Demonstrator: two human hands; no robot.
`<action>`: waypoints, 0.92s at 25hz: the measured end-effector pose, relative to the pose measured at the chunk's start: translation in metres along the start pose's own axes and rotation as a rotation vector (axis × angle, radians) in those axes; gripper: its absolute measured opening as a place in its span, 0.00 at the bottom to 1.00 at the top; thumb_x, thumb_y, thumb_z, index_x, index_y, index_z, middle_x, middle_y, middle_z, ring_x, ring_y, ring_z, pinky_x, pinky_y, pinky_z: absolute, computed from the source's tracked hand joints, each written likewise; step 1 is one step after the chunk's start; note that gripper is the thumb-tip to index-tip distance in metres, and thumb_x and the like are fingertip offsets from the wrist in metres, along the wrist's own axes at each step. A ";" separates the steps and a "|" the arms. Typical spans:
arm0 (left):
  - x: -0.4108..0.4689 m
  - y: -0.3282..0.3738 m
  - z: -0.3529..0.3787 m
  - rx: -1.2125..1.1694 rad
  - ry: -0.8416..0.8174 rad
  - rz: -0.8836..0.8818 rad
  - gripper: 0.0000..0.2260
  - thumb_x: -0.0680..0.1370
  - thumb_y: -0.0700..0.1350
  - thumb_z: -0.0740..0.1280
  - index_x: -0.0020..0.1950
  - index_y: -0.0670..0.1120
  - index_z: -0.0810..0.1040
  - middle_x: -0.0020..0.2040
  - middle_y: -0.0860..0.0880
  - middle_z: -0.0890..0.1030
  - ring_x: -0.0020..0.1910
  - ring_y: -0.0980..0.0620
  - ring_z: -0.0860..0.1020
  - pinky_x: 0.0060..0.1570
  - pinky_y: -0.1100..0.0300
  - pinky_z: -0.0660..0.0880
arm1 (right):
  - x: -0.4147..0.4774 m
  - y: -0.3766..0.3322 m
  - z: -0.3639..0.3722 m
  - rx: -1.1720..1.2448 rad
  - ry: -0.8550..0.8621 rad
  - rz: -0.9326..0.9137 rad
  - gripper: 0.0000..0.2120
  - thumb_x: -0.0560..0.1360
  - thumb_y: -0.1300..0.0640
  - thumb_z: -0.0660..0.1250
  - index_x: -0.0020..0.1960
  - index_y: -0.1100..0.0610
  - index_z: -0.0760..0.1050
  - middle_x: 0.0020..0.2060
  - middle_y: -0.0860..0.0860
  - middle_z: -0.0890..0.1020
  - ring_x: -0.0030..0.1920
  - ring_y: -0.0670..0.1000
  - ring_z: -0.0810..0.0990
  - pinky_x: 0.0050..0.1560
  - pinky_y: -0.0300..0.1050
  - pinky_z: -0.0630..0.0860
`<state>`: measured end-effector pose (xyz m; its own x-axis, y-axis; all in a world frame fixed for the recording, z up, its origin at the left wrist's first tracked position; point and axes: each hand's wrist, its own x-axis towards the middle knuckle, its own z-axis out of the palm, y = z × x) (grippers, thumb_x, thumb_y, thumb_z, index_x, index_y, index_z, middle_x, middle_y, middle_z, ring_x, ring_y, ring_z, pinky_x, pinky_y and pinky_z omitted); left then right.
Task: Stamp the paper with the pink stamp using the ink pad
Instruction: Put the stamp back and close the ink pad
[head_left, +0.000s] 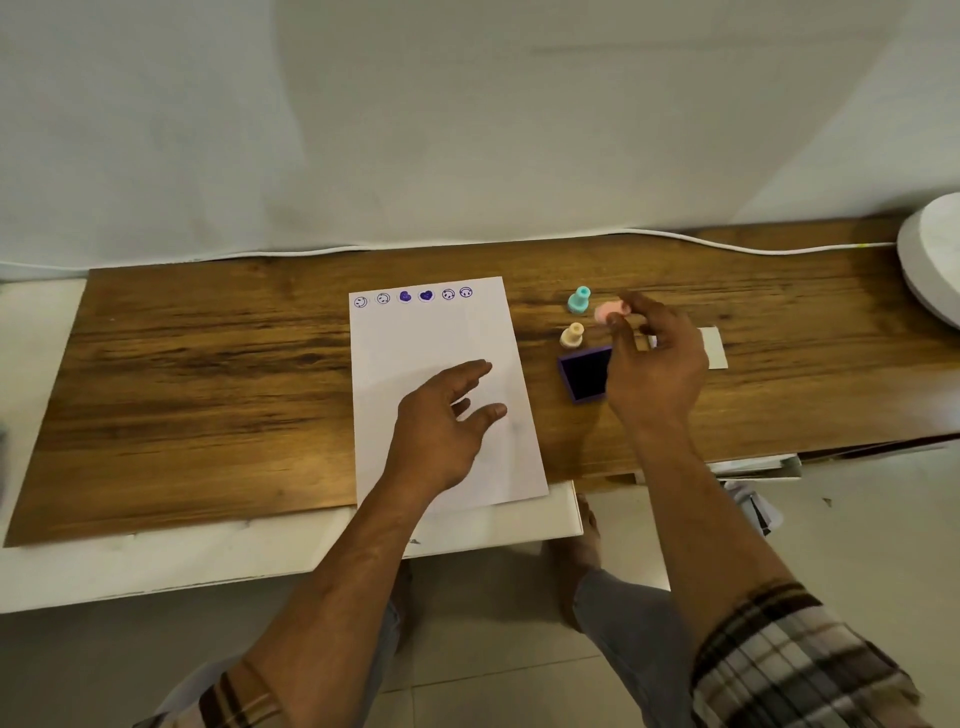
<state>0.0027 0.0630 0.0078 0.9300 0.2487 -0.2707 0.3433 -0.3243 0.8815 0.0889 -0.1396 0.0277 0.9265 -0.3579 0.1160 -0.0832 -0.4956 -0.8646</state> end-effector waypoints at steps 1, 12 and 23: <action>-0.001 -0.002 0.001 0.044 -0.008 0.013 0.23 0.74 0.52 0.76 0.68 0.60 0.77 0.70 0.57 0.77 0.65 0.51 0.79 0.55 0.67 0.72 | 0.008 0.008 0.002 -0.086 0.003 -0.028 0.12 0.80 0.53 0.73 0.63 0.47 0.84 0.61 0.47 0.83 0.63 0.50 0.77 0.62 0.50 0.78; -0.002 -0.008 0.008 0.281 -0.041 0.094 0.24 0.76 0.53 0.74 0.71 0.58 0.75 0.73 0.56 0.74 0.68 0.50 0.76 0.68 0.52 0.71 | 0.037 0.041 0.027 -0.450 -0.128 -0.112 0.16 0.80 0.56 0.72 0.66 0.46 0.80 0.57 0.53 0.84 0.63 0.58 0.77 0.53 0.55 0.78; 0.001 -0.002 0.023 0.368 -0.049 0.140 0.25 0.76 0.53 0.74 0.73 0.57 0.73 0.74 0.54 0.73 0.71 0.49 0.73 0.69 0.55 0.67 | 0.052 0.053 -0.013 -0.488 -0.060 0.010 0.31 0.78 0.44 0.71 0.78 0.46 0.66 0.76 0.55 0.69 0.75 0.61 0.68 0.70 0.67 0.71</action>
<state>0.0058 0.0429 -0.0029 0.9734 0.1375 -0.1835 0.2282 -0.6600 0.7157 0.1282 -0.1954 -0.0057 0.9432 -0.3251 0.0681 -0.2408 -0.8105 -0.5340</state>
